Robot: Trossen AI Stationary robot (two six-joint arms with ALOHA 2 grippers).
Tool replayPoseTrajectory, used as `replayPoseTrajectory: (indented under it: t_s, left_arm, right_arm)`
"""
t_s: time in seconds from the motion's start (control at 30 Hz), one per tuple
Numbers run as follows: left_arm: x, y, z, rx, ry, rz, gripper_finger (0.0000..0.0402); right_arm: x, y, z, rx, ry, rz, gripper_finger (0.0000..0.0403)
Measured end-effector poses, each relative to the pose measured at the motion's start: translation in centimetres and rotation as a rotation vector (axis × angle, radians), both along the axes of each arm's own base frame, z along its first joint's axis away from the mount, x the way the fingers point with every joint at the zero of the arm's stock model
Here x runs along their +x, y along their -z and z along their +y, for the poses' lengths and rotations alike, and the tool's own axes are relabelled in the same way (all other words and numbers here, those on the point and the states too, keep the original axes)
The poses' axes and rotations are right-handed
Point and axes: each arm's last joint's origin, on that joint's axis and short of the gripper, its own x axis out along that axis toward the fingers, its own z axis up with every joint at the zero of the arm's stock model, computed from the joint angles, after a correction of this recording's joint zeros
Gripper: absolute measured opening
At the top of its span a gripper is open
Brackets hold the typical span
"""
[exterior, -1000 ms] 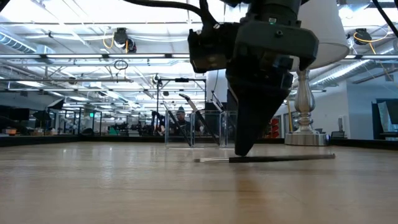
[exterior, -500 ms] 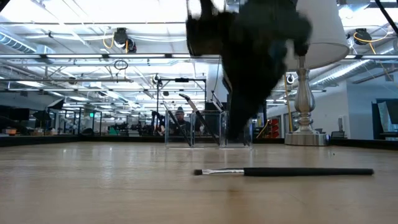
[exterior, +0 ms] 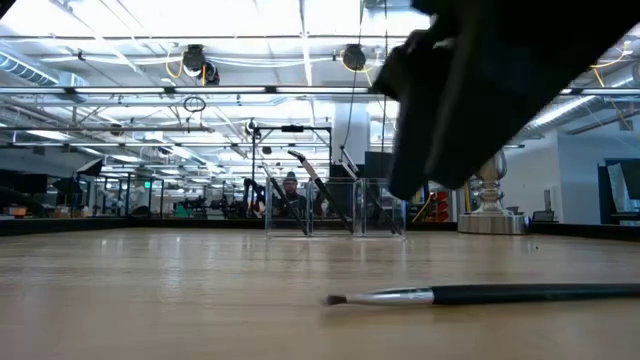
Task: Pick & Place Makeup Supplies
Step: Put the makeup brush into the transparent organizer
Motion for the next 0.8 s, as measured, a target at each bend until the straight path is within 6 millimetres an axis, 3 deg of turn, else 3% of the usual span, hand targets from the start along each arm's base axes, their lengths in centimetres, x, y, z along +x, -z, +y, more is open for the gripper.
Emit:
replayPoseTrajectory:
  t_s: [0.17, 0.4, 0.6, 0.8]
  left_arm:
    - [0.0, 0.0, 0.0, 0.0, 0.0, 0.0, 0.0031]
    - [0.0, 0.0, 0.0, -0.001, -0.002, -0.001, 0.0031]
    - [0.0, 0.0, 0.0, 0.0, -0.001, 0.0, 0.0031]
    - [0.0, 0.0, 0.0, 0.0, -0.001, 0.0, 0.0031]
  right_arm:
    - [-1.5, 2.4, 0.3, -0.111, 0.03, 0.138, 0.0193]
    - [-0.3, 3.7, -0.3, -0.128, 0.036, 0.118, 0.019]
    - [0.9, 4.5, -2.7, -0.14, 0.085, 0.137, 0.0153]
    - [1.2, 6.0, -5.9, -0.128, 0.098, 0.221, 0.0091]
